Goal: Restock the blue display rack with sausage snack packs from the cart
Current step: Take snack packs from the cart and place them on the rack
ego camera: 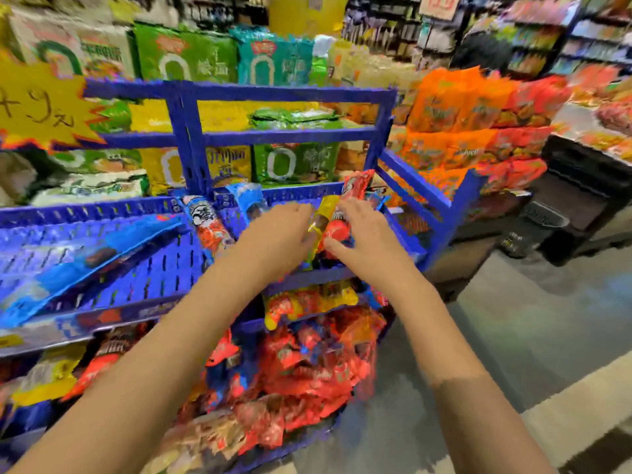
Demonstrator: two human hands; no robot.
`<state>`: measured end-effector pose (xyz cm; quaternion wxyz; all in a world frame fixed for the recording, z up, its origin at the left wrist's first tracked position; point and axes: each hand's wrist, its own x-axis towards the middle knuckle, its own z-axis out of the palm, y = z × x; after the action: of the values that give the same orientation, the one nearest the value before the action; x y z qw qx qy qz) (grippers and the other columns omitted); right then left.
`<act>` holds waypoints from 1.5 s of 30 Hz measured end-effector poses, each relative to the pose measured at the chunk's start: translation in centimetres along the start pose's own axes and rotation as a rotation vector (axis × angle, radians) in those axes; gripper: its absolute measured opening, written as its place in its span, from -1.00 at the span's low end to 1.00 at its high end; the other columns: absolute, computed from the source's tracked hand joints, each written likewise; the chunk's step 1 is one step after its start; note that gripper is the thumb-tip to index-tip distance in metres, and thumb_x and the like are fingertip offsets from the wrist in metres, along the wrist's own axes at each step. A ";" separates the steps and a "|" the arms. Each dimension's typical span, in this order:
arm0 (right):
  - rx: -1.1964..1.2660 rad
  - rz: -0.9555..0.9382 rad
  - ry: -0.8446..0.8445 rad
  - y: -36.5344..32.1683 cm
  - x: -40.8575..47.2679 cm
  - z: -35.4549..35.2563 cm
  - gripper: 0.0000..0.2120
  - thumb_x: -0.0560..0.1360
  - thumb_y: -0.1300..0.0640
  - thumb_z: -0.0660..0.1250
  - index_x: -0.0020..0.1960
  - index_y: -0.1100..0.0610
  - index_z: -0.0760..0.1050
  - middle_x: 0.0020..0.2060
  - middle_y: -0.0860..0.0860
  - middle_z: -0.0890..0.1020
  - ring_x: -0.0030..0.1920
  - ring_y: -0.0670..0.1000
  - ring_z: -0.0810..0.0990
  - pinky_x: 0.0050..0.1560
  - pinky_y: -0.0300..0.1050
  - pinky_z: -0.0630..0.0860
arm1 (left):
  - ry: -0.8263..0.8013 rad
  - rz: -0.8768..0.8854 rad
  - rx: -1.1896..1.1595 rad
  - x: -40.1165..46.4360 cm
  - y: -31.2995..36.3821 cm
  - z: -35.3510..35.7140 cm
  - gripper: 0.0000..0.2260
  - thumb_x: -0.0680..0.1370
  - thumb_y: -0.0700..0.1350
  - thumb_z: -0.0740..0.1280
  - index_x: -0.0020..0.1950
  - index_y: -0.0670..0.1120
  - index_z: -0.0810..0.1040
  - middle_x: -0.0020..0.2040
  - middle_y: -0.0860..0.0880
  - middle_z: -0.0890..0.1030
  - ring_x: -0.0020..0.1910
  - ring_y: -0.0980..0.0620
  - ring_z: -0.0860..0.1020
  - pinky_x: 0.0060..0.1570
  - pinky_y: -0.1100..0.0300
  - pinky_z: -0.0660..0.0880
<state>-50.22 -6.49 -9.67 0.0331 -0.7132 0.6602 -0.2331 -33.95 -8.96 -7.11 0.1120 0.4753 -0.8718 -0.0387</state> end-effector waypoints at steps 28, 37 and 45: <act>0.234 -0.211 0.358 4.0 -7.7 0.3 -0.83 0.50 0.08 0.18 -0.10 0.14 0.51 -0.21 0.02 0.57 -0.14 0.02 0.50 -0.10 -0.07 0.43 | 0.403 -0.389 -0.130 2.8 1.1 -3.0 -0.67 0.45 0.06 0.29 0.05 -0.15 0.55 -0.12 -0.15 0.59 -0.14 -0.17 0.52 -0.26 0.06 0.38; -0.049 0.095 0.046 3.7 -7.9 9.3 -0.65 0.47 0.06 0.09 0.02 0.26 0.53 -0.08 0.16 0.55 -0.07 0.21 0.55 -0.09 0.03 0.51 | 0.461 -0.557 -0.360 -7.8 -0.3 -2.1 -0.56 0.32 0.10 0.25 0.15 -0.02 0.57 -0.15 -0.01 0.60 -0.10 -0.08 0.58 -0.09 0.09 0.47; -0.144 0.244 -0.094 2.1 -6.0 10.7 -0.40 0.53 -0.04 -0.21 0.14 0.26 0.48 0.00 0.18 0.55 0.02 0.21 0.47 0.01 0.03 0.39 | 0.471 -0.651 -0.455 -11.8 -0.3 -0.1 -0.52 0.35 0.13 0.28 0.24 0.03 0.50 -0.08 0.06 0.55 -0.11 0.01 0.52 -0.08 0.17 0.34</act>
<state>-48.27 -3.82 -21.64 0.0409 -0.6383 0.7548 -0.1457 -27.53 0.77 -8.91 0.3904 0.6835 -0.5975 -0.1531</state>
